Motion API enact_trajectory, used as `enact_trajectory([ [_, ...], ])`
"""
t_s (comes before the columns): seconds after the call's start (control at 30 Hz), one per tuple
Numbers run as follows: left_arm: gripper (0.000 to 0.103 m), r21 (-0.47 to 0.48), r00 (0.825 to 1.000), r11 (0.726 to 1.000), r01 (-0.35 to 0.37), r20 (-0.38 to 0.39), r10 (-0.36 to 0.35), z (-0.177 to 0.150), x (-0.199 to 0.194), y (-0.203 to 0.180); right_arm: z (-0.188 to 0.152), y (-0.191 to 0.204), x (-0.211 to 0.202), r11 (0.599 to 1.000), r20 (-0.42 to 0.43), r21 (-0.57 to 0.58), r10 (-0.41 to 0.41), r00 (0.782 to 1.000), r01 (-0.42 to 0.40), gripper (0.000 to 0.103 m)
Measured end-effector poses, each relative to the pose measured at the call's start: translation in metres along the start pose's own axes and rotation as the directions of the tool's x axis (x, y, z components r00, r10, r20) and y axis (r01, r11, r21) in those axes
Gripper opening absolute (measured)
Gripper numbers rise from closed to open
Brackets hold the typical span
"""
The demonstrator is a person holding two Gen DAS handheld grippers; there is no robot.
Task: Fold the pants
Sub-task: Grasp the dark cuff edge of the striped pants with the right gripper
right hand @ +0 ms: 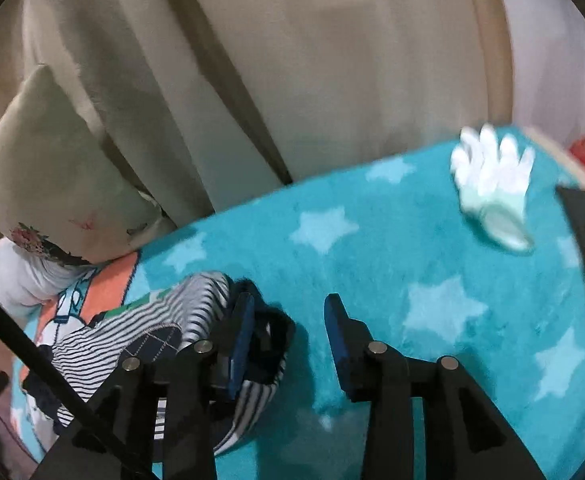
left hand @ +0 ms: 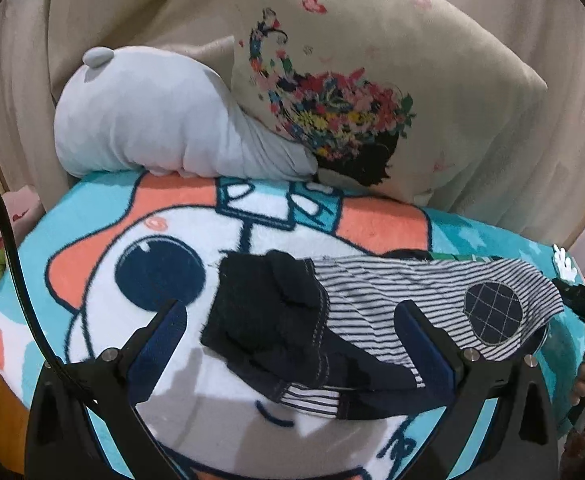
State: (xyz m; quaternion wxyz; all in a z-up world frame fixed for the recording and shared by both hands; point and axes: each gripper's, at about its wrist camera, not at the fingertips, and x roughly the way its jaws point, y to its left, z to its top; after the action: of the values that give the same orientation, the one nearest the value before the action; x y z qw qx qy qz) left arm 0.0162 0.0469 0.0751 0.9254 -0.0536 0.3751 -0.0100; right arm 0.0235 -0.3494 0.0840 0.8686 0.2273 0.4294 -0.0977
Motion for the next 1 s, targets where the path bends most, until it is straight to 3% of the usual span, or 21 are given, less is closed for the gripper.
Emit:
enact_trajectory([
  [0.13,0.103,0.003,1.000,1.000,0.006,-0.010,-0.006,-0.005,0.000,-0.005,-0.008,0.007,0.030,0.995,-0.092,-0.022,0.091,0.992,-0.094,0.045],
  [0.17,0.103,0.004,1.000,1.000,0.007,-0.010,-0.007,-0.006,-0.001,-0.006,-0.011,0.011,0.035,0.989,-0.118,-0.026,0.142,0.983,-0.146,0.039],
  [0.2,0.103,0.008,1.000,1.000,0.006,-0.009,-0.006,-0.007,-0.003,-0.007,-0.012,0.014,0.039,0.982,-0.135,-0.030,0.181,0.974,-0.186,0.015],
  [0.23,0.103,0.012,1.000,1.000,0.003,-0.004,-0.003,-0.008,-0.006,-0.007,-0.011,0.018,0.034,0.975,-0.131,-0.040,0.211,0.969,-0.218,0.014],
  [0.33,0.103,0.012,1.000,1.000,-0.010,0.005,0.010,-0.009,-0.009,-0.004,-0.005,0.020,0.006,0.985,-0.034,-0.092,0.142,0.989,-0.144,0.010],
  [0.4,0.103,-0.003,1.000,1.000,-0.015,0.001,0.015,-0.009,-0.007,0.000,-0.001,0.015,-0.007,0.994,0.028,-0.107,0.007,1.000,-0.004,0.008],
  [0.43,0.103,-0.014,1.000,1.000,-0.018,-0.006,0.018,-0.010,-0.005,0.002,0.000,0.009,-0.013,0.988,0.077,-0.104,-0.110,0.991,0.118,0.009],
  [0.47,0.103,-0.021,1.000,1.000,-0.018,-0.010,0.018,-0.011,-0.005,0.003,0.001,0.003,-0.016,0.983,0.094,-0.085,-0.155,0.983,0.163,0.009],
  [0.5,0.103,-0.025,1.000,1.000,-0.016,-0.013,0.016,-0.012,-0.004,0.003,0.001,-0.007,-0.021,0.985,0.094,-0.046,-0.162,0.982,0.166,0.010],
  [0.6,0.103,-0.022,1.000,1.000,-0.013,-0.009,0.012,-0.015,-0.006,-0.001,-0.001,-0.026,-0.030,0.999,0.073,0.027,-0.021,0.997,0.019,0.011],
  [0.67,0.103,-0.022,1.000,1.000,-0.009,-0.015,0.009,-0.016,-0.004,-0.003,-0.007,-0.024,-0.031,0.995,0.041,0.019,0.093,0.995,-0.094,0.015],
  [0.77,0.103,-0.025,1.000,1.000,0.004,-0.021,-0.005,-0.018,-0.004,-0.006,-0.013,-0.007,-0.017,0.973,-0.034,0.020,0.229,0.973,-0.228,0.019],
  [0.83,0.103,-0.017,1.000,1.000,0.008,-0.019,-0.009,-0.021,-0.006,-0.008,-0.015,0.006,-0.006,0.975,-0.069,-0.011,0.223,0.973,-0.224,0.033],
  [0.87,0.103,-0.014,1.000,1.000,0.009,-0.019,-0.009,-0.022,-0.007,-0.008,-0.016,0.014,0.001,0.980,-0.081,-0.032,0.192,0.978,-0.195,0.049],
  [0.9,0.103,-0.014,1.000,1.000,0.009,-0.020,-0.009,-0.022,-0.008,-0.009,-0.017,0.019,0.007,0.984,-0.092,-0.050,0.165,0.982,-0.170,0.058],
  [1.0,0.103,-0.020,1.000,1.000,0.003,-0.017,-0.003,-0.023,-0.011,-0.006,-0.023,0.031,0.029,0.985,-0.118,-0.058,0.157,0.980,-0.165,0.059],
])
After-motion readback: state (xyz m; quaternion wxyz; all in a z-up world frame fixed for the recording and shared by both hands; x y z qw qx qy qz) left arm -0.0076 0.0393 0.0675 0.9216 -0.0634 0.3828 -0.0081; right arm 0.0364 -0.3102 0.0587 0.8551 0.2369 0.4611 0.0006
